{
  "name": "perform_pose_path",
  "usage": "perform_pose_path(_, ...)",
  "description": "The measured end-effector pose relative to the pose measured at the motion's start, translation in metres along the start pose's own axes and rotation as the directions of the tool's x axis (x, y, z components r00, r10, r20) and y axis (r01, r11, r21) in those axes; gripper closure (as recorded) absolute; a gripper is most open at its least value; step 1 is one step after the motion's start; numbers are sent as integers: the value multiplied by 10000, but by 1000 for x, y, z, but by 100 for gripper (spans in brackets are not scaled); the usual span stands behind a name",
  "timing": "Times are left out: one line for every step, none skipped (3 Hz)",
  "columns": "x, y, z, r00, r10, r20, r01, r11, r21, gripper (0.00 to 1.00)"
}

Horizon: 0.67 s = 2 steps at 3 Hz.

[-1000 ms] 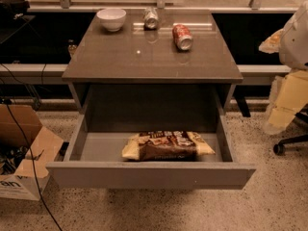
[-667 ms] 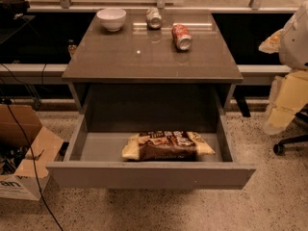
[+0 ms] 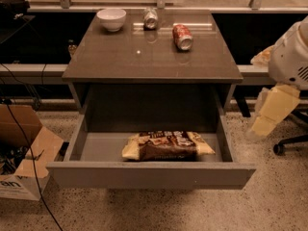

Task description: Pick brown chip bag from top drawer and place on counter

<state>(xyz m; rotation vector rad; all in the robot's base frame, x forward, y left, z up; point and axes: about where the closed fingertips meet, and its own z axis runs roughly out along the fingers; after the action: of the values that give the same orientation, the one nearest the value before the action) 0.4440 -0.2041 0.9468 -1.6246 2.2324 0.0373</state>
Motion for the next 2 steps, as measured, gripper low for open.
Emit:
perform_pose_path(-8,1,38,9946,715,757,-687,9969,-396,0)
perform_pose_path(-19,0,96,9781,1558,1382,-1392,9826,-1231,0)
